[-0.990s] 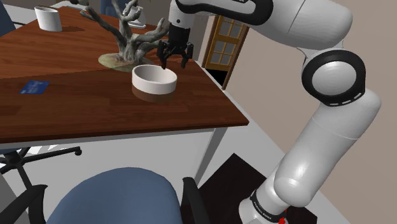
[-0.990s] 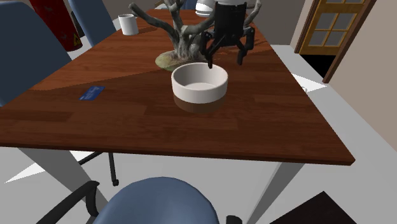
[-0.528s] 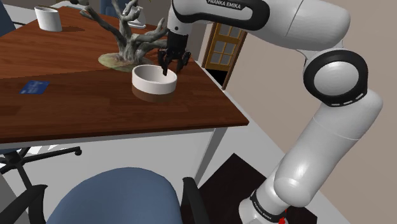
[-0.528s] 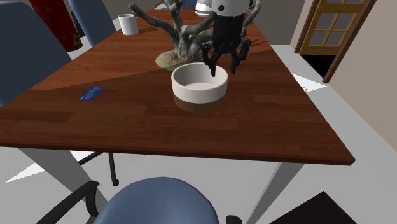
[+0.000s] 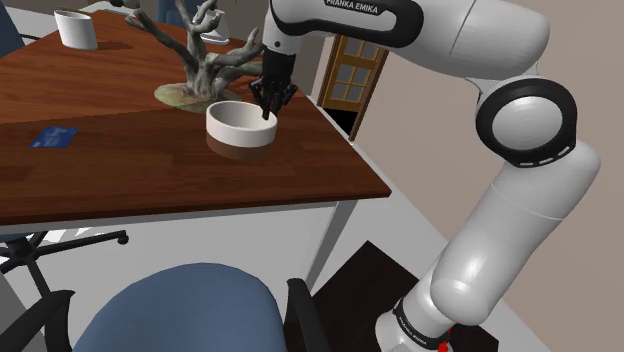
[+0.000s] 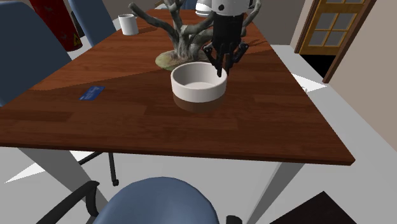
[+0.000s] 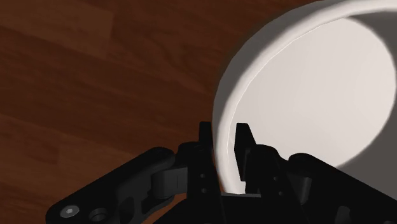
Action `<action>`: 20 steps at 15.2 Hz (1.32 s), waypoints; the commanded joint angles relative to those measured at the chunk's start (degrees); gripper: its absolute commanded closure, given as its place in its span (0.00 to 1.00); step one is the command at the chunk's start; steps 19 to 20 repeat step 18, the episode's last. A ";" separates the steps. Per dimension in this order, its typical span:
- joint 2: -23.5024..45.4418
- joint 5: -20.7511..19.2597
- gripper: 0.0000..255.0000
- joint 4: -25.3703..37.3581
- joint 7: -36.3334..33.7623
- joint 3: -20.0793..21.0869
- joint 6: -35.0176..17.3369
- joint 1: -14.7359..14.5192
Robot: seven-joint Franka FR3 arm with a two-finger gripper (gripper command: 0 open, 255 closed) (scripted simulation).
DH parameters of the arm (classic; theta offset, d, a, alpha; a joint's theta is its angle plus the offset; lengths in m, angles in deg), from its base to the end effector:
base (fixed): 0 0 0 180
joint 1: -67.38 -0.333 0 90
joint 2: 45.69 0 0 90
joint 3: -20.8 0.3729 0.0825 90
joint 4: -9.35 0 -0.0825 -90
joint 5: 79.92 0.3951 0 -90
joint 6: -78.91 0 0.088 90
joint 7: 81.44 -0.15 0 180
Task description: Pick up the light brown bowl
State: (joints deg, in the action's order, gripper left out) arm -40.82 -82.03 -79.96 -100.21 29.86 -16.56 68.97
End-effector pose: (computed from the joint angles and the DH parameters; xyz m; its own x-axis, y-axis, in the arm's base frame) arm 0.6010 0.0696 0.6037 0.9807 -0.1933 0.0298 -0.1938 -0.9809 0.0145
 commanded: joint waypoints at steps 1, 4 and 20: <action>0.28 0.02 1.00 -1.47 -0.16 -0.05 -0.31 0.04; 0.69 -0.04 1.00 1.37 -0.15 -0.01 2.13 0.00; 4.11 -0.62 1.00 15.50 -0.25 0.19 12.89 -0.45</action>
